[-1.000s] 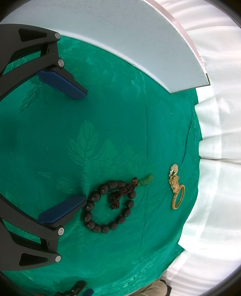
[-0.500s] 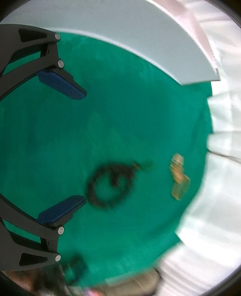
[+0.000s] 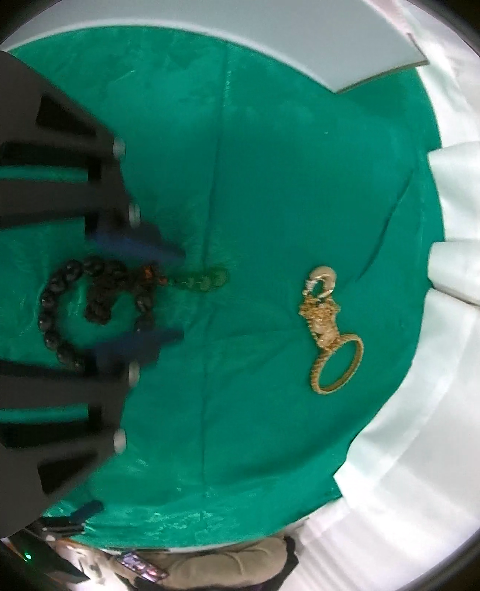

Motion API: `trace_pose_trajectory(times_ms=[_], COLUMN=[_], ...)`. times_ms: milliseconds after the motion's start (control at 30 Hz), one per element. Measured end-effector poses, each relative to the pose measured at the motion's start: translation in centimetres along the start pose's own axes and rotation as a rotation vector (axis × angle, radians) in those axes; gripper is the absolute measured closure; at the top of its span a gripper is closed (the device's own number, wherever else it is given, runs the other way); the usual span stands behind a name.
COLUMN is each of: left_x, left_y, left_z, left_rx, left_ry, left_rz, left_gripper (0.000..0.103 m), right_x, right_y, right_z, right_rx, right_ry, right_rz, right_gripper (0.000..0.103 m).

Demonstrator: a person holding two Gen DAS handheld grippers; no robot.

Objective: Organize jewelry

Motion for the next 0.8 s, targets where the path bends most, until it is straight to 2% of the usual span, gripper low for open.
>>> trace_pose_trajectory(times_ms=[33,67,167,367,500,567,600,700,800], left_x=[0.1,0.2,1.6,8.3,11.4,12.4,12.8,13.5,14.1], left_y=[0.1,0.1,-0.5,-0.4,1.6,3.2,4.1,6.0,7.1], left_z=[-0.2,-0.3,-0.8,-0.9,-2.8,-4.4,-5.3,-7.4,-8.4], left_rx=[0.001,0.010,0.048,0.066,0.049,0.041,0.039,0.043,0.051], left_ry=[0.009,0.019,0.070,0.195,0.188,0.171,0.160,0.152,0.157], left_rz=[-0.001,-0.001,0.038,0.137,0.162,0.170,0.177,0.182,0.182], left_gripper=[0.096,0.097,0.098,0.098,0.098,0.098,0.098,0.098,0.098], right_x=[0.0,0.0,0.0,0.0,0.1,0.2,0.6,3.1,4.4], right_y=[0.0,0.0,0.0,0.0,0.0,0.0,-0.4,-3.5,-7.4], right_z=[0.0,0.0,0.0,0.0,0.0,-0.4,-1.3,-6.8,-14.0], right_rx=[0.000,0.000,0.000,0.004,0.003,0.001,-0.004,-0.002,0.149], right_ry=[0.000,0.000,0.000,-0.001,-0.004,-0.009,-0.052,-0.296,-0.440], right_rz=[0.000,0.000,0.000,0.002,0.003,-0.030,-0.048,-0.014,0.008], right_gripper=[0.023,0.023,0.023,0.023,0.023,0.023,0.023,0.023,0.024])
Point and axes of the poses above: each gripper's, at about its wrist camera, not at the fingertips, and x roughly against the way its jaws point, z to its right, y to its underside, the point moved 10 cm from there along -x, roughly the way its jaws point, and after that the axes turned 14 degrees about x, right-handed, at the moved point
